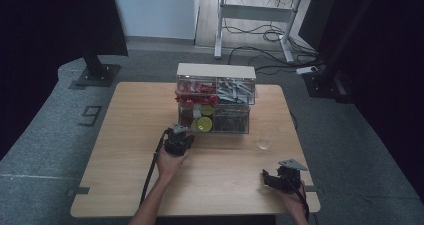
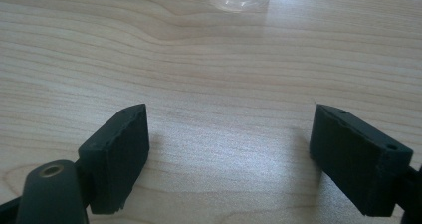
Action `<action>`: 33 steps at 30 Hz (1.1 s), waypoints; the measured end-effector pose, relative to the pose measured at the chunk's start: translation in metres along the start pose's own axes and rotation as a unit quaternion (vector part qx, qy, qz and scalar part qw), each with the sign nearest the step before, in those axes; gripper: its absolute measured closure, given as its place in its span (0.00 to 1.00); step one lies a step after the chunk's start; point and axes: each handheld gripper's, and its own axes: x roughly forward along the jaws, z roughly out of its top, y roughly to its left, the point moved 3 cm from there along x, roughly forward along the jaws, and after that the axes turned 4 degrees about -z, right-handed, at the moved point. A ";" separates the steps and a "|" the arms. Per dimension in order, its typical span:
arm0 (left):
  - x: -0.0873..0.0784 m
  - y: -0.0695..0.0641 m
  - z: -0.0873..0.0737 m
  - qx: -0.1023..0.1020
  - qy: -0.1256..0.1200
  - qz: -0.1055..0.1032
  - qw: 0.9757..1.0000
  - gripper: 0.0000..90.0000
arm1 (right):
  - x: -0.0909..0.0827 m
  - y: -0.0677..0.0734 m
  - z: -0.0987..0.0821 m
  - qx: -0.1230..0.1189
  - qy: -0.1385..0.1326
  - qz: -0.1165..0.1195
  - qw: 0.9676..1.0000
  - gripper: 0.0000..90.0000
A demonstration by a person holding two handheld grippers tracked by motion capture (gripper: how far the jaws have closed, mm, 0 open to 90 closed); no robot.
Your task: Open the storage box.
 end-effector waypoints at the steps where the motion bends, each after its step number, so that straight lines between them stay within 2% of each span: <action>1: 0.001 0.001 0.000 0.000 0.001 0.001 1.000 1.00 | 0.000 0.000 0.000 0.000 0.000 0.000 1.000 0.18; 8: 0.007 0.002 0.002 0.000 0.003 0.003 1.000 1.00 | 0.000 0.000 0.000 0.000 0.000 0.000 1.000 0.18; 15: 0.005 0.004 0.005 -0.006 -0.003 0.003 1.000 1.00 | 0.000 0.000 0.000 0.000 0.000 0.000 1.000 0.18; 28: 0.001 0.002 0.008 0.001 0.002 0.003 1.000 1.00 | 0.000 0.000 0.000 0.000 0.000 0.000 1.000 0.18; 31: -0.002 0.001 0.010 0.003 -0.010 0.003 1.000 1.00 | 0.000 0.000 0.000 0.000 0.000 0.000 1.000 0.18; 33: -0.008 0.000 0.017 0.003 -0.021 0.002 1.000 1.00 | 0.000 0.000 0.000 0.000 0.000 0.000 1.000 0.18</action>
